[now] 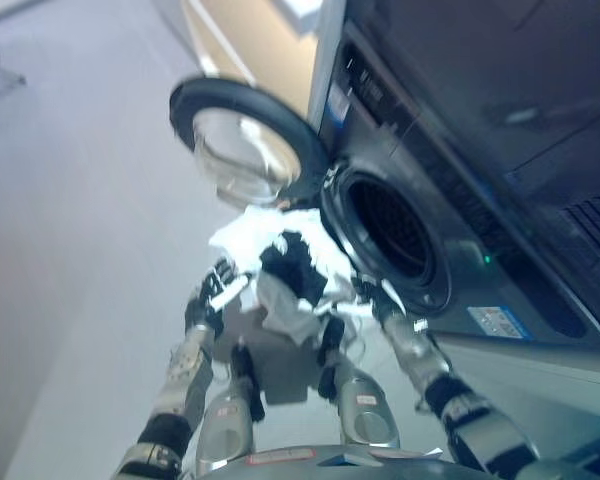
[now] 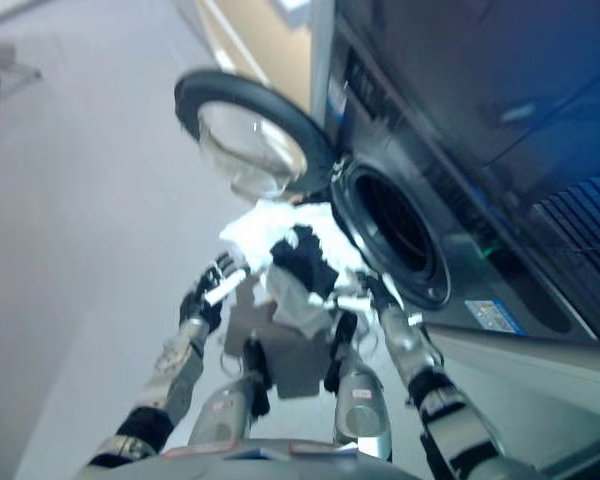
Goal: Put the clothes in the basket into the washing machine.
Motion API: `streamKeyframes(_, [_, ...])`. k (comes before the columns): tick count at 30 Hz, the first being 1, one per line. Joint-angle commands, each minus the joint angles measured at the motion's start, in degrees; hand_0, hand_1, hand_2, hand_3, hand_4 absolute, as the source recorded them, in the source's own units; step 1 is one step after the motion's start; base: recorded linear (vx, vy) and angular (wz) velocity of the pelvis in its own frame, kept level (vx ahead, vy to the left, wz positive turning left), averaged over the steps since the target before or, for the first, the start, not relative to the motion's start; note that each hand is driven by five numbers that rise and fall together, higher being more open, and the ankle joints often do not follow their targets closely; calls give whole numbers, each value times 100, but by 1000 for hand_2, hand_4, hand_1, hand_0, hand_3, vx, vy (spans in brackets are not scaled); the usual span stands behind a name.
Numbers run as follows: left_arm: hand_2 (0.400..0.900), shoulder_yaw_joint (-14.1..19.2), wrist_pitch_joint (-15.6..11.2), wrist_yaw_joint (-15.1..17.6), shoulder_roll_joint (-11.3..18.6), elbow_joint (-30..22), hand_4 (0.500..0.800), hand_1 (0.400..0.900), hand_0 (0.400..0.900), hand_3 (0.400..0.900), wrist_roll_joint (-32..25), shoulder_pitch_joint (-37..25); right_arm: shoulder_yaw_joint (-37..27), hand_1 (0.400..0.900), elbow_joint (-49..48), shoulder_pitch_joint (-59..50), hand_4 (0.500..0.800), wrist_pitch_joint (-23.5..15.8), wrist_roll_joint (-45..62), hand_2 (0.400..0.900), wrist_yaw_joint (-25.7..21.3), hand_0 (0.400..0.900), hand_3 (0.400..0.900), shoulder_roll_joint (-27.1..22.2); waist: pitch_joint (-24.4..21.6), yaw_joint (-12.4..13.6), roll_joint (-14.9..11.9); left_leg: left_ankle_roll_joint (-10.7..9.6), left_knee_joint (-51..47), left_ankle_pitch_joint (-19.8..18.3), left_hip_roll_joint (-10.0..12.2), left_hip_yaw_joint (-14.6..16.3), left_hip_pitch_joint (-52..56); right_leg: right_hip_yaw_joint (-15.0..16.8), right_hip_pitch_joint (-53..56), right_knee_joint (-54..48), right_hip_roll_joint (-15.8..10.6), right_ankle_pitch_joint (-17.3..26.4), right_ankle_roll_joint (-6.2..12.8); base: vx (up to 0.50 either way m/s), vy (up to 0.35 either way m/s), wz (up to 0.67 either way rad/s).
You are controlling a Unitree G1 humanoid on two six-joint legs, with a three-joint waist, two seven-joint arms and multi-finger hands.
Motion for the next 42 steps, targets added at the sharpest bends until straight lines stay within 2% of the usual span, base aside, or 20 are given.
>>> streamKeyframes(1, [900,-93,-620,540,345,-1425,800,900,900,900,222,-202,377,900,-605,-895,800,-393,-200,900,-402,900,900,28,216,225,-132,135,161,-2,-47,-307,-745,-161,-1091,844,-307,-436,539,-213,-59,28])
streamKeyframes(2, [900,-79,-674,698,380,-1549,800,900,900,900,333,-395,410,900,-635,-1172,800,-376,-264,900,-489,900,900,-23,285,294,-106,94,383,-190,-13,-401,-1015,-97,-1353,1113,-319,-621,627,-186,-37,25])
streamKeyframes(7, [900,-94,-874,1291,511,-2373,800,900,900,900,911,-1138,495,900,-666,-2459,800,-364,-771,900,-867,900,900,-593,594,476,-54,291,1593,-507,-145,-614,-2732,-109,-2819,2190,-612,-891,515,-233,-24,19])
streamKeyframes(13, [900,-372,-1088,1820,727,-2909,800,900,900,900,1387,-1844,739,900,459,-3787,800,-180,-1462,900,-1563,900,900,-978,613,721,201,457,2785,-793,-278,-776,-4485,-211,-4524,3490,-884,-1176,422,-148,24,15])
streamKeyframes(18, [900,-597,-1219,2216,749,-3358,800,900,900,900,1456,-2228,1007,900,1695,-4248,800,45,-1821,900,-1861,900,900,-1045,741,942,409,572,3852,-1037,-328,-873,-5606,11,-5725,4702,-1256,-1599,189,-98,41,6])
streamKeyframes(20, [900,-653,-1222,2256,761,-3399,800,900,900,900,1426,-2297,1057,900,1906,-4312,800,75,-1910,900,-1893,900,900,-1049,722,963,459,604,4080,-1113,-350,-881,-5850,105,-6017,5028,-1348,-1728,145,-55,42,10])
streamKeyframes(22, [900,-768,-1231,2319,888,-3602,800,900,900,900,1426,-2351,1102,900,2325,-4303,800,196,-2039,900,-1942,900,900,-1069,781,1054,637,705,4572,-1233,-416,-932,-6240,323,-6554,5674,-1523,-1944,8,-71,34,18])
streamKeyframes(25, [900,-762,-1268,2297,1000,-3743,800,900,900,900,1350,-2262,1021,900,2449,-4201,800,215,-1945,900,-1767,900,900,-1059,789,1095,778,762,4935,-1318,-439,-969,-6528,495,-6919,6176,-1654,-2146,-92,-20,17,11])
streamKeyframes(32, [900,-677,-1240,2130,1019,-3668,800,900,900,900,1016,-1994,1184,900,2651,-3935,800,298,-2141,900,-1201,900,900,-775,796,1164,965,795,5271,-1365,-439,-1085,-6612,417,-6919,6436,-1730,-2246,-200,8,-16,6])
streamKeyframes(33, [900,-665,-1217,2105,1006,-3656,800,900,900,900,947,-1896,1041,510,2676,-3908,566,313,-2045,510,-1234,510,510,-789,788,1169,1009,796,5280,-1345,-439,-1105,-6614,411,-6919,6433,-1727,-2226,-206,26,-30,9])
streamKeyframes(34, [900,-671,-1215,2098,1010,-3661,800,900,900,900,939,-1889,1036,400,2674,-3898,500,312,-2040,400,-1235,400,400,-791,778,1176,1009,796,5278,-1343,-440,-1108,-6617,407,-6919,6429,-1727,-2224,-206,26,-35,9])
streamKeyframes(42, [900,-532,-1083,2216,967,-3589,800,900,900,900,1049,-1696,598,400,2105,-3631,500,134,-1590,400,-1667,400,400,-1031,475,1020,833,747,5192,-1302,-405,-1060,-6618,395,-6919,6250,-1684,-2111,-212,31,-21,2])
